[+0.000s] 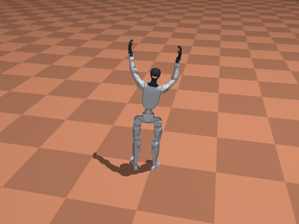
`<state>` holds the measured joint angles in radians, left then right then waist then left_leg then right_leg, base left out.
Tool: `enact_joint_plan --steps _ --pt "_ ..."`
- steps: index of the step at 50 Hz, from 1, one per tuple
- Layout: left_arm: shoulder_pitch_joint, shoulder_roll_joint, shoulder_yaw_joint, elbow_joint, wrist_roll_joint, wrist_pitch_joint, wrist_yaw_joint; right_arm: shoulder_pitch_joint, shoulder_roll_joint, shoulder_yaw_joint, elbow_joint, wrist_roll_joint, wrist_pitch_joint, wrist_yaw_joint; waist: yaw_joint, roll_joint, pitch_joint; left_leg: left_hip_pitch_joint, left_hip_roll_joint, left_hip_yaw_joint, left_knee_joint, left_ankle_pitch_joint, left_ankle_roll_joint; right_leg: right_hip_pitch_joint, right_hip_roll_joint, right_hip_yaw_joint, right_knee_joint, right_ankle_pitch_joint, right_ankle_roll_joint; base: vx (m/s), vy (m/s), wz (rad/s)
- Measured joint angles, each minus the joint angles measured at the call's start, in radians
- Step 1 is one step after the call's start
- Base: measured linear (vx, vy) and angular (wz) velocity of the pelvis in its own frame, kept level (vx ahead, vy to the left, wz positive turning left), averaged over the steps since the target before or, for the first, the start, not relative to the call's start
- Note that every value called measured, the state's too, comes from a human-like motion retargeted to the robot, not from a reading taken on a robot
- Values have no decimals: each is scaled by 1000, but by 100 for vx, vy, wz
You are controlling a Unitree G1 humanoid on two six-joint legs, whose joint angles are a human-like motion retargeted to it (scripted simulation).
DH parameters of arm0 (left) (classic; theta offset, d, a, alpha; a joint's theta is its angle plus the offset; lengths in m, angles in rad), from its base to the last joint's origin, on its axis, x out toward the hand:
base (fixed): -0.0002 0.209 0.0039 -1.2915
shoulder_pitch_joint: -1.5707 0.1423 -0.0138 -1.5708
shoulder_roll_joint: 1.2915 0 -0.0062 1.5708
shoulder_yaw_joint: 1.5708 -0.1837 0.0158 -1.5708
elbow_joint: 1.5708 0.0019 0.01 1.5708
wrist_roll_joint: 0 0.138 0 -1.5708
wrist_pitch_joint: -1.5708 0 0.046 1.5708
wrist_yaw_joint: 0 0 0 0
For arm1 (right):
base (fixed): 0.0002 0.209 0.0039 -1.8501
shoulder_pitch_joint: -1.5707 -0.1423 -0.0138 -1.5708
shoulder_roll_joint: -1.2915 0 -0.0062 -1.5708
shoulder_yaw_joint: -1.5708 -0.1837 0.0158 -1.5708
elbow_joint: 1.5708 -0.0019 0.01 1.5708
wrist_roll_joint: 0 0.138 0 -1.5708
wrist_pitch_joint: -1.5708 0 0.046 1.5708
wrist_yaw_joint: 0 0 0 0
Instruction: In place motions
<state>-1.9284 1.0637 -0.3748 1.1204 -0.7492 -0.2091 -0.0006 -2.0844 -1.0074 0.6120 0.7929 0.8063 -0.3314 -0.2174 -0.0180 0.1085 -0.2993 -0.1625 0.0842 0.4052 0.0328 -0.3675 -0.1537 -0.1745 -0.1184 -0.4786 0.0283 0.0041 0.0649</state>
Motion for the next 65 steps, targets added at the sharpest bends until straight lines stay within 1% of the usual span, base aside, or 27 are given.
enact_joint_plan --steps 8,13,17,20,23,26,28,30,34,37,39,42,45,48,50,52,55,58,60,63,65 --pt "-5 -26 -14 -3 -1 11 -5 -9 21 53 38 -7 -1 14 15 4 32 29 4 13 -3 1 1 19 5 8 1 2 -1 0 0 0" --pt "3 -37 -26 -4 27 10 -6 -2 35 73 57 4 7 32 14 10 33 31 1 1 -3 1 3 30 6 0 -2 -2 -1 0 1 3" --pt "30 -47 -18 2 54 6 -6 17 37 86 64 -28 6 41 16 11 32 34 -1 -10 -1 0 5 40 6 -10 -3 -4 0 0 0 0" --pt "76 -48 -8 13 132 10 -19 61 39 88 63 -79 2 38 21 10 22 35 -4 -15 -1 -1 6 43 5 -14 -3 -5 0 0 0 0" --pt "156 -50 10 24 249 13 -40 128 25 101 48 -241 0 -18 29 11 11 42 -7 -16 -1 -1 7 50 5 -15 -3 -6 -1 3 4 0" --pt "275 -68 54 27 401 8 -45 240 -6 94 -12 -488 40 -121 43 11 5 53 -9 -16 -2 -3 8 60 6 -14 -3 -7 -2 1 4 -1" --pt "379 -89 94 24 495 7 -50 371 -18 46 -81 -620 65 -165 48 7 1 65 -10 -17 -3 -4 9 72 6 -15 -4 -7 -3 6 -1 1" --pt "503 -135 159 21 556 0 -56 536 -10 -31 -145 -700 64 -162 48 4 0 81 -12 -21 -2 -4 10 89 6 -18 -4 -7 -4 8 -2 5" --pt "793 -299 343 -20 591 -11 -62 935 96 -258 -254 -781 55 -26 38 -6 5 113 -14 -26 -3 -3 12 123 5 -22 -3 -5 -6 8 -5 3" --pt "1007 -441 440 -62 613 -11 -62 1200 209 -377 -273 -872 64 82 32 -25 39 156 -19 -24 -6 -1 13 158 2 -21 -1 -3 -8 2 -4 -4" --pt "1138 -545 479 -70 644 -5 -61 1346 288 -419 -233 -960 66 148 35 -38 69 180 -23 -21 -9 0 13 176 -1 -19 1 0 -10 -7 -5 -12" --pt "1325 -672 495 -23 696 9 -99 1520 408 -447 -100 -1095 77 257 36 -53 103 194 -27 -17 -12 0 14 182 -6 -16 3 3 -11 -11 -7 -7" --pt "1483 -772 479 134 749 -2 -109 1651 512 -423 121 -1247 104 332 31 -68 134 201 -31 -16 -17 0 13 183 -10 -14 3 5 -11 -5 -6 -1" --pt "1607 -860 454 361 777 6 -91 1777 610 -377 387 -1393 166 308 19 -75 161 199 -29 -24 -16 2 13 186 -10 -21 3 6 -10 -2 -7 10" --pt "1685 -909 459 495 783 38 -94 1854 686 -360 572 -1464 219 272 8 -79 182 202 -28 -28 -15 3 13 191 -10 -24 3 6 -9 5 -6 8" --pt "1762 -943 459 571 801 87 -94 1927 742 -368 716 -1462 302 278 -5 -83 212 210 -28 -30 -16 5 13 201 -10 -26 1 7 -9 0 0 0" --pt "1879 -980 474 580 812 155 -119 2031 797 -400 828 -1418 398 403 -16 -91 263 224 -26 -25 -17 8 12 215 -11 -23 1 9 -9 0 0 0" --pt "1945 -1007 492 580 736 156 -123 2129 808 -420 823 -1299 410 522 -10 -94 279 215 -24 -23 -16 12 11 207 -11 -23 0 12 -8 0 0 0" --pt "1975 -1016 499 580 703 151 -110 2180 809 -436 820 -1224 389 548 -18 -94 270 201 -25 -28 -16 15 11 201 -12 -29 -5 13 -8 6 -1 -17" --pt "2010 -1008 495 559 717 162 -129 2222 809 -457 810 -1113 389 560 51 -92 247 198 -9 61 -16 8 2 175 -6 59 11 -5 3 5 -1 -112" --pt "2025 -993 468 544 738 162 -143 2235 810 -491 803 -1053 402 569 34 -89 248 195 -10 52 -14 9 3 170 -6 51 10 2 -2 2 -2 8"
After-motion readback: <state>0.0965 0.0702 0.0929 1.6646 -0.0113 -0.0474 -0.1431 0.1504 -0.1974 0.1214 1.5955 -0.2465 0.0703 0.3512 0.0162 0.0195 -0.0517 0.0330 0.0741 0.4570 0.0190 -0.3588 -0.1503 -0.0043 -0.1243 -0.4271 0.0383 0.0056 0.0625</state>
